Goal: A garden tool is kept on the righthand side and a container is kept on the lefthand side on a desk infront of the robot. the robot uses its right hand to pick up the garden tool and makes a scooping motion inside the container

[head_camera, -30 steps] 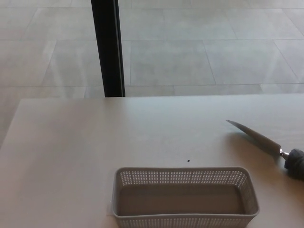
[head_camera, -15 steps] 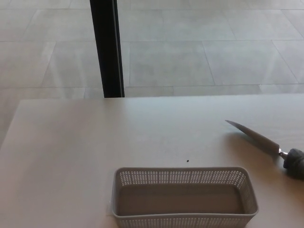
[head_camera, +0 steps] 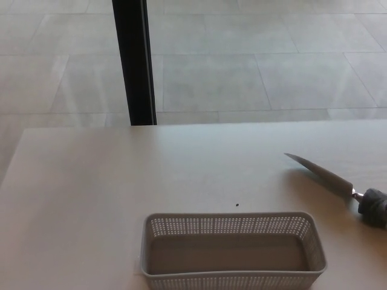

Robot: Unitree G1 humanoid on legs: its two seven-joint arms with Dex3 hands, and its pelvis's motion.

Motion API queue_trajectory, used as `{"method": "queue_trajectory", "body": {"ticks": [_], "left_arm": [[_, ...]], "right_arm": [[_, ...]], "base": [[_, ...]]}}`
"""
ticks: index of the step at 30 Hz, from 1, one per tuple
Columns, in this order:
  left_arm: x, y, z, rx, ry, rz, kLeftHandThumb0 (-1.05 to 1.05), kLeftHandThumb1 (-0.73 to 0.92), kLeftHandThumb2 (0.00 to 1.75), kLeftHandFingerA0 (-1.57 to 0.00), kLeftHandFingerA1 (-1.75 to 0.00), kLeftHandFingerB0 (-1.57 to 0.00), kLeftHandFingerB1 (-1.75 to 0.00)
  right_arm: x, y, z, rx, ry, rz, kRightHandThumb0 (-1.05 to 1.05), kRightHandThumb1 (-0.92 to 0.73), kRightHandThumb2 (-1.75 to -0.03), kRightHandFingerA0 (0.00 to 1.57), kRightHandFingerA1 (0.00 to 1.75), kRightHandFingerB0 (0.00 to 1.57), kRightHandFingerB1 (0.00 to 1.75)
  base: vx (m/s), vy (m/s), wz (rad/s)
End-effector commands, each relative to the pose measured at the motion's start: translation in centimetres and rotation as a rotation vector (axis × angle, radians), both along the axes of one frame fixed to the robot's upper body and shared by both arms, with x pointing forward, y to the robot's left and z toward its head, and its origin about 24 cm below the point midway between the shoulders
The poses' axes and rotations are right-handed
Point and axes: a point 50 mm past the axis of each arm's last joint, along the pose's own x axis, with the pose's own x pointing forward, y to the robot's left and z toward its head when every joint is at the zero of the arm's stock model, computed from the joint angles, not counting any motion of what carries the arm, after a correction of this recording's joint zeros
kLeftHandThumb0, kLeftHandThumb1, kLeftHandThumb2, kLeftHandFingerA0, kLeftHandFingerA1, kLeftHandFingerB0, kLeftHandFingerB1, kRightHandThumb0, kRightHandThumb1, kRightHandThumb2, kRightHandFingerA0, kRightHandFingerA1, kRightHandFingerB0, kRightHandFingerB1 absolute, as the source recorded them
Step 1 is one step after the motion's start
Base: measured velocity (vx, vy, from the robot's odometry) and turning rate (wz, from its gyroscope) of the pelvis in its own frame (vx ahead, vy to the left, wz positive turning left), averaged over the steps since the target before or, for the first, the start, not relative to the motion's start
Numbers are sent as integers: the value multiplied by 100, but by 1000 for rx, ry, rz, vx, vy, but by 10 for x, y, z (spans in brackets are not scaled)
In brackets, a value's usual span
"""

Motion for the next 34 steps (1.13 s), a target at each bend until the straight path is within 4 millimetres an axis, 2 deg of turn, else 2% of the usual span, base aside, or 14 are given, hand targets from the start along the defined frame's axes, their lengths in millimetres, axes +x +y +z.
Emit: {"method": "queue_trajectory", "body": {"ticks": [1,2,3,4,5,6,7,8,9,10,11,16,26,34], "left_arm": [[-1,7,6,17,-12,0,-47,63,59,-70,-71,-62,-49],[-1,7,6,17,-9,1,-45,65,60,-68,-68,-59,-48],[-1,7,5,12,-6,2,-45,64,59,-65,-65,-58,-47],[-1,6,5,9,-5,5,-45,64,58,-66,-66,-59,-48],[-1,6,4,10,0,6,-45,64,60,-63,-64,-57,-48],[-1,5,4,9,1,8,-45,64,60,-63,-64,-57,-48],[-1,5,4,5,0,11,-44,65,59,-61,-61,-55,-47],[-1,5,4,0,-2,16,-44,65,59,-61,-61,-55,-47],[0,5,4,6,2,14,-44,67,59,-64,-67,-58,-50],[1,5,4,8,3,13,-44,67,59,-64,-67,-58,-50],[0,5,4,9,4,10,-45,66,60,-61,-66,-57,-50],[1,4,3,13,19,-16,-44,67,59,-63,-67,-58,-49],[-2,2,1,27,44,-22,-45,69,61,-63,-63,-58,-48],[-1,2,2,24,41,-48,-46,69,61,-63,-61,-57,-47]], "right_arm": [[-23,21,-29,189,-228,-234,-84,-47,-89,0,60,0,49],[-24,22,-30,202,-216,-209,-77,-73,-67,0,66,0,25],[-25,25,-33,232,-185,-164,-74,-54,-94,3,69,0,50],[-24,26,-33,225,-153,-126,-39,-51,-109,17,65,8,60],[-24,26,-34,213,-110,-85,-69,-75,-61,49,94,11,71],[-23,26,-34,209,-99,-71,-69,-75,-61,49,94,11,71],[-22,27,-34,201,-83,-36,-68,-68,-60,81,94,24,76],[-19,30,-33,190,-59,17,-68,-68,-60,81,94,24,76],[-16,33,-28,140,-9,140,-74,-51,-100,74,96,32,76],[-14,36,-25,120,11,194,-74,-51,-100,74,96,32,76],[-13,38,-23,118,15,216,-72,-69,-61,65,106,26,91],[-8,43,-18,89,66,320,-66,-70,-60,33,105,24,88],[-9,45,-17,85,92,344,-69,-68,-61,54,105,27,92],[-9,47,-16,100,65,324,-66,-67,-61,45,107,25,92]], "base": [[0,0,0],[0,0,0],[0,0,0],[0,0,0],[0,0,0],[0,0,0],[0,0,0],[0,0,0],[0,0,0],[0,0,0],[0,0,0],[0,0,0],[0,0,0],[0,0,0]]}}
